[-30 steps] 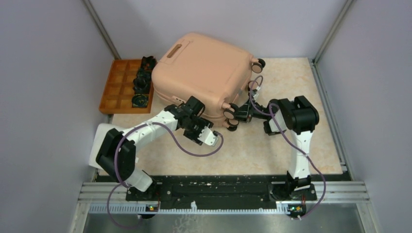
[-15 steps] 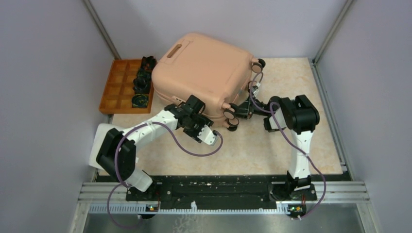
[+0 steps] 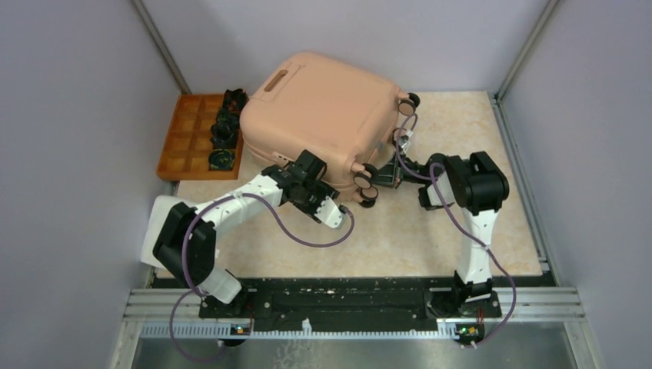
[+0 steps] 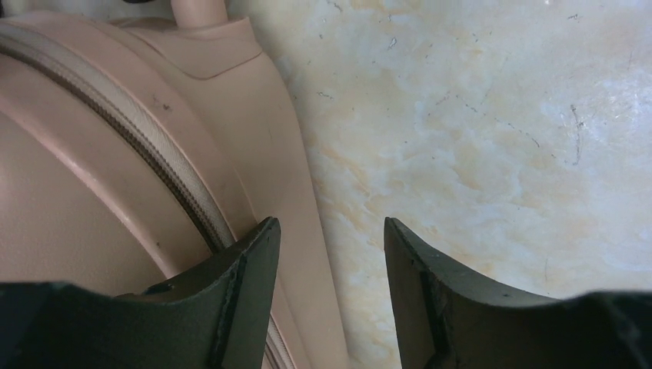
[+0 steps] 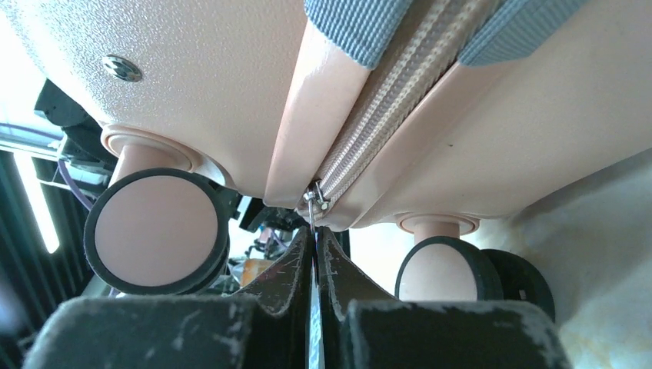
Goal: Pack the luggage
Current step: Zip the luggage at the center of the board.
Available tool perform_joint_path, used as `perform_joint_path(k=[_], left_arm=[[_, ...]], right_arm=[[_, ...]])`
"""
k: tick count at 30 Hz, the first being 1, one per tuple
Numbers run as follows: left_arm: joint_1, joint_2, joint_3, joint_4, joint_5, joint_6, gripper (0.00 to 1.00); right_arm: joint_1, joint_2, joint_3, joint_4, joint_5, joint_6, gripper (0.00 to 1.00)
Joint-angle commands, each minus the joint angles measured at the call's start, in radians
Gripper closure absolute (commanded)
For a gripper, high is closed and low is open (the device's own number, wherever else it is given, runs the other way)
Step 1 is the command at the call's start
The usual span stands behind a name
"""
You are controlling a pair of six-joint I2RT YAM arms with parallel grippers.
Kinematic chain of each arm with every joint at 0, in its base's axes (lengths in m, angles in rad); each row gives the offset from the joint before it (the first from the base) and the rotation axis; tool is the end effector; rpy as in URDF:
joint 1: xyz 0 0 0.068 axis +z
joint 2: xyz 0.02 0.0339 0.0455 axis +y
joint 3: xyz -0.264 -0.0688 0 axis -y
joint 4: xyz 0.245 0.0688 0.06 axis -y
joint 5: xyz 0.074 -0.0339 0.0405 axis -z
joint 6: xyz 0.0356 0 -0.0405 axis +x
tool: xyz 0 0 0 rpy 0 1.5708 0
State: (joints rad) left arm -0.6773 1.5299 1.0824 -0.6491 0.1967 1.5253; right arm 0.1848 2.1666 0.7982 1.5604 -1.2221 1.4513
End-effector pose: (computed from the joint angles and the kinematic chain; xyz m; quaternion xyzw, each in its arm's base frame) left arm 0.2339 -0.1970 0.2285 0.8731 0.4171 0.0092 0.2523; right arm 0.3485 0.0992 0.1205 -0.0486 0.6819 0.7107 0.1657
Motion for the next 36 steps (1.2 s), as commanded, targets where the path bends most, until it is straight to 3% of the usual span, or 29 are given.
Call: perform_joint_path(k=[1, 9, 14, 36], left_arm=[[-0.019, 0.029, -0.002, 0.027, 0.051, 0.052, 0.41], [-0.026, 0.119, 0.034, 0.189, 0.021, 0.031, 0.45], [-0.024, 0.198, 0.13, 0.192, -0.011, -0.006, 0.47], [-0.021, 0.259, 0.18, 0.371, -0.01, -0.017, 0.55]], right_arm=[[-0.003, -0.035, -0.028, 0.162, 0.067, -0.021, 1.0], [0.015, -0.109, -0.098, 0.162, 0.118, -0.025, 1.0], [0.03, -0.127, -0.155, 0.163, 0.158, -0.06, 1.0], [0.184, -0.189, -0.228, 0.162, 0.257, -0.221, 1.0]])
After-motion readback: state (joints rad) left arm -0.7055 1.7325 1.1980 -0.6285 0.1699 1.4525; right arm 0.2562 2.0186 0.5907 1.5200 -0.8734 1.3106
